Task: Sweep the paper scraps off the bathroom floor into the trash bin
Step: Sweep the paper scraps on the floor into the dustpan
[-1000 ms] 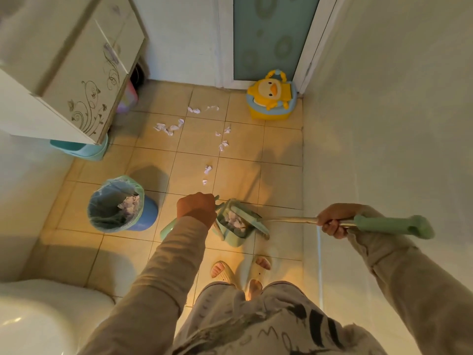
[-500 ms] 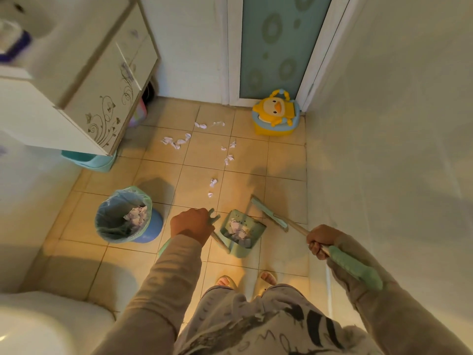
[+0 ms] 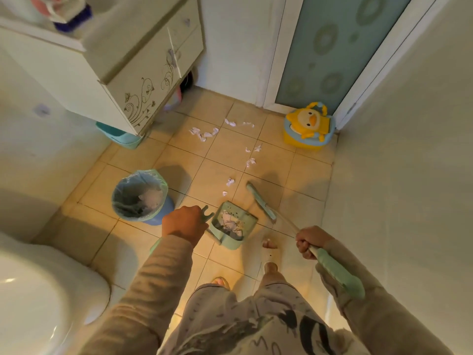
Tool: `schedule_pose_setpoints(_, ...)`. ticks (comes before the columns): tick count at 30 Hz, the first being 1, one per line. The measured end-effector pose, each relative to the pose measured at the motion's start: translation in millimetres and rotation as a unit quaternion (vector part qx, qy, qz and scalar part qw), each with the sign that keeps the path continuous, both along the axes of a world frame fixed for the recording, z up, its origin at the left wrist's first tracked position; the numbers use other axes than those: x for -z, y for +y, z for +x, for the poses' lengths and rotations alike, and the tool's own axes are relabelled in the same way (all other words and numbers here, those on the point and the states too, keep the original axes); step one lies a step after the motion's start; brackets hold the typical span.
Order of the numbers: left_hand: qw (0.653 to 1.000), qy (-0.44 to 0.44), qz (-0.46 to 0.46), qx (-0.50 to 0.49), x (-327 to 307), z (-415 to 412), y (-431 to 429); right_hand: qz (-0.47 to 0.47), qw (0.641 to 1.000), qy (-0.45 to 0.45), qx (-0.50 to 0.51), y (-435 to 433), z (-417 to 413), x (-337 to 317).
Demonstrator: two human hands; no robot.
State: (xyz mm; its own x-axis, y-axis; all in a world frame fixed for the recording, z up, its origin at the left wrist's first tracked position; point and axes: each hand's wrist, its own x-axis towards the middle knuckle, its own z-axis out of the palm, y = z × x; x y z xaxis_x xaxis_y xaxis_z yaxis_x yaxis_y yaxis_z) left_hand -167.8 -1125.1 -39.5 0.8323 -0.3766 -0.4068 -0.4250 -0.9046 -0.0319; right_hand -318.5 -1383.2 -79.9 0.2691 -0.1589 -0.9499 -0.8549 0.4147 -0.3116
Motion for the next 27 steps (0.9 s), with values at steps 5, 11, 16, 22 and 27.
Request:
schedule_pose_setpoints(5, 0.998, 0.004, 0.023, -0.053, -6, 20, -26, -0.011, 0.998, -0.018, -0.067, -48, 34, 4)
schedule_pose_setpoints(11, 0.992, 0.017, 0.031, -0.124, -11, 36, -53, -0.027, 0.986, -0.026, -0.162, -109, 82, 4)
schedule_pose_setpoints(16, 0.981, 0.023, 0.043, -0.186, -12, 28, -67, -0.061, 0.967, -0.013, -0.247, -139, 123, 0)
schedule_pose_setpoints(22, 0.971, 0.021, 0.053, -0.233, -5, 13, -72, -0.113, 0.945, 0.002, -0.307, -149, 164, 4)
schedule_pose_setpoints(27, 0.966, 0.012, 0.051, -0.252, -3, 15, -78, -0.133, 0.914, 0.027, -0.383, -132, 199, 6)
